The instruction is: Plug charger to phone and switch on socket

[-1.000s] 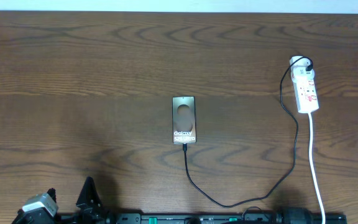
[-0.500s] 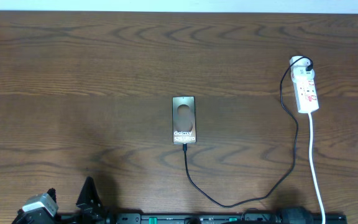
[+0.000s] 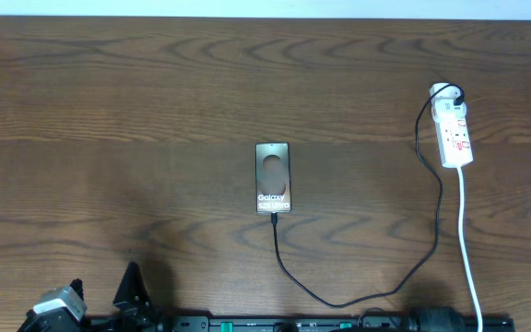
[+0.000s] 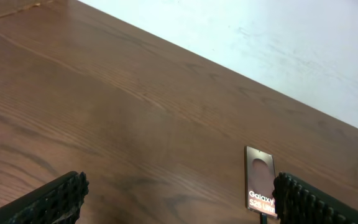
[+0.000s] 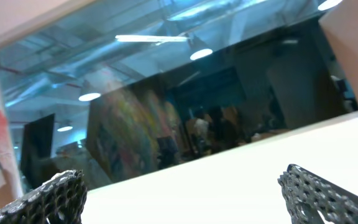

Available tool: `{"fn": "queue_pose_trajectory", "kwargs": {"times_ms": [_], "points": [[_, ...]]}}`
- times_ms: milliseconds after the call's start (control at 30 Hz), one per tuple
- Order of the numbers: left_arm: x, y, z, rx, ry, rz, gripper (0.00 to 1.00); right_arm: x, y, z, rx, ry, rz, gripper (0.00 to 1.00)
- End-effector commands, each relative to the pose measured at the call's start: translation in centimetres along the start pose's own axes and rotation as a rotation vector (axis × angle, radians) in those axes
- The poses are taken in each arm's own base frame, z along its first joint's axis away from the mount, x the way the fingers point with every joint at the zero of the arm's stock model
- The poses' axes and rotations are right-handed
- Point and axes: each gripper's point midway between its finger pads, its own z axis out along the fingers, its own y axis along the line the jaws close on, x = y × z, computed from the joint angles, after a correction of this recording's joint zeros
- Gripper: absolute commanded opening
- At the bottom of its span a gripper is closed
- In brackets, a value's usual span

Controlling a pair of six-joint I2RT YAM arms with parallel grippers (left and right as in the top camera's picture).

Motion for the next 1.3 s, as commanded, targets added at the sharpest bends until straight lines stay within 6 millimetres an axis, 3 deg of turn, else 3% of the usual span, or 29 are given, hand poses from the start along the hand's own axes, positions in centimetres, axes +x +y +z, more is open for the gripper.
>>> {"fn": "queue_pose_trajectory", "kwargs": {"times_ms": [0,100,233,467,667,833,867,1267], "points": [[-0.3,0.1,-0.2,-0.008,-0.011,0.004,0.97,1.9,-1.2,1.0,0.049,0.036,-0.011,0.99],[-0.3,0.1,-0.2,-0.008,-0.011,0.004,0.97,4.2,-2.1,2.2,0.075,0.076,-0.017,0.99],[-0.3,0.1,-0.2,-0.008,-0.011,0.004,0.97,8.8,-3.9,4.1,0.117,0.164,-0.011,0.99],[-0.3,0.1,-0.2,-0.008,-0.011,0.004,0.97,18.3,-8.4,6.5,0.251,0.274,0.284,0.99],[-0.3,0.1,-0.2,-0.008,-0.011,0.004,0.97,28.4,-12.7,5.1,0.420,0.442,0.471,0.99],[-0.3,0.1,-0.2,-0.008,-0.011,0.004,0.97,37.8,-16.5,1.3,0.622,0.580,0.645,0.99],[-0.3,0.1,-0.2,-0.008,-0.011,0.004,0.97,38.7,-16.9,0.8,0.640,0.597,0.645,0.99],[-0.3,0.1,-0.2,-0.008,-0.011,0.004,0.97,39.2,-16.5,0.2,0.634,0.642,0.619,0.99]]}}
